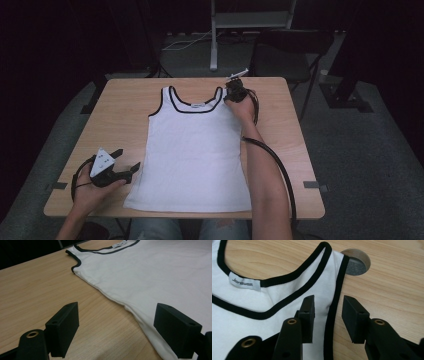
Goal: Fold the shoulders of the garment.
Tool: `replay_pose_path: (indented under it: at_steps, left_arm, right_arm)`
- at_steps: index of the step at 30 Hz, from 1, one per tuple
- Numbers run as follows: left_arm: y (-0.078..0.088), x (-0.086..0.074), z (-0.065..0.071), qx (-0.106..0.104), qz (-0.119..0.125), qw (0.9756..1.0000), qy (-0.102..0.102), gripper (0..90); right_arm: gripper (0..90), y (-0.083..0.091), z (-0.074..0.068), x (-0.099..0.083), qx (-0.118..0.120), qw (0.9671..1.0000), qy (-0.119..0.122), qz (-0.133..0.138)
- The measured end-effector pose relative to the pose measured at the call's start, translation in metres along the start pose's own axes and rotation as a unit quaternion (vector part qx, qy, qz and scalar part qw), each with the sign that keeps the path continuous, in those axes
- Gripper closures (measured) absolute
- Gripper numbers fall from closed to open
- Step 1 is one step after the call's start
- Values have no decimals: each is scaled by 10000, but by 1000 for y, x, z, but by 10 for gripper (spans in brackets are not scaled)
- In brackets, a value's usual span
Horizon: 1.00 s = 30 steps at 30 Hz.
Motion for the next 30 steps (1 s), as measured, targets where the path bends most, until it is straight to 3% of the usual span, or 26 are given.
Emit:
replay_pose_path:
  at_steps: [13,16,20,21,22,30]
  left_arm:
    - [0,0,2,-8,-27,10000,-67,202]
    - [-1,0,2,-20,-46,10000,-84,203]
    - [-1,0,3,-8,-54,9999,-137,202]
    - [-1,0,3,-8,-54,9999,-137,203]
    - [0,0,3,-4,-55,9999,-146,203]
    - [-1,0,3,-20,-60,9999,-143,202]
  right_arm:
    - [590,-17,-3,-10,-153,9998,89,-54]
    - [631,-17,-4,-10,-129,9998,136,-28]
    - [802,-16,-11,-13,-33,9993,351,82]
    - [802,-16,-11,-13,-33,9993,351,82]
    - [838,-16,-12,-14,12,9994,335,97]
    - [865,-16,-12,-14,98,9999,40,92]
Point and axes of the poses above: each handheld gripper's, and its own axes: y roughly backward along the jaws, x roughly out of its top, z roughly to its right, the point moved 7 cm from there along -y, roughly forward along the jaws, and after that the axes turned 8 degrees about -y, right-handed, at the moved point
